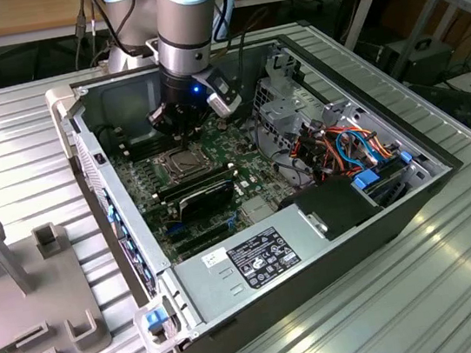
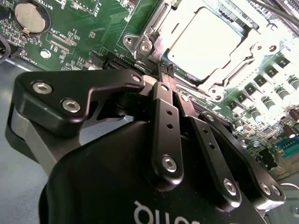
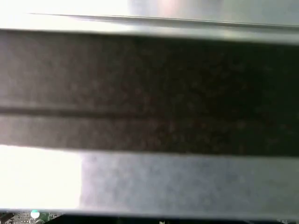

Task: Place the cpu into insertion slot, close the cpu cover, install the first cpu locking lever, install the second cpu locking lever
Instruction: 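Install the first cpu locking lever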

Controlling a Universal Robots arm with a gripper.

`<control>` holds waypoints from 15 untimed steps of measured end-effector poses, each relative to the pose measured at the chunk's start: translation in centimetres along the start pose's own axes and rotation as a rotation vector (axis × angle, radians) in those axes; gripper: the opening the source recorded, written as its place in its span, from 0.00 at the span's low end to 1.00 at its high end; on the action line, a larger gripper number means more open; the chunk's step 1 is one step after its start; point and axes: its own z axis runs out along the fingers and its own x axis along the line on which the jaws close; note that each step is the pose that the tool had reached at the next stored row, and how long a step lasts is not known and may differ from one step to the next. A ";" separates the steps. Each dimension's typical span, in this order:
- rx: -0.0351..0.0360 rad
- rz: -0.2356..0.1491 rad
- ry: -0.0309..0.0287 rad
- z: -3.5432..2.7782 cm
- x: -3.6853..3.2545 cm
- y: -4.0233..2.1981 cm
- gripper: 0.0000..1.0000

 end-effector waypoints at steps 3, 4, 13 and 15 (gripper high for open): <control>0.0004 0.000 0.0003 -0.01 0.01 -0.05 0.11; 0.0003 0.000 0.0002 -0.01 0.00 -0.06 0.11; 0.0002 -0.001 0.0003 -0.26 0.00 0.12 0.11; 0.0001 -0.002 0.0007 -0.36 0.11 0.15 0.11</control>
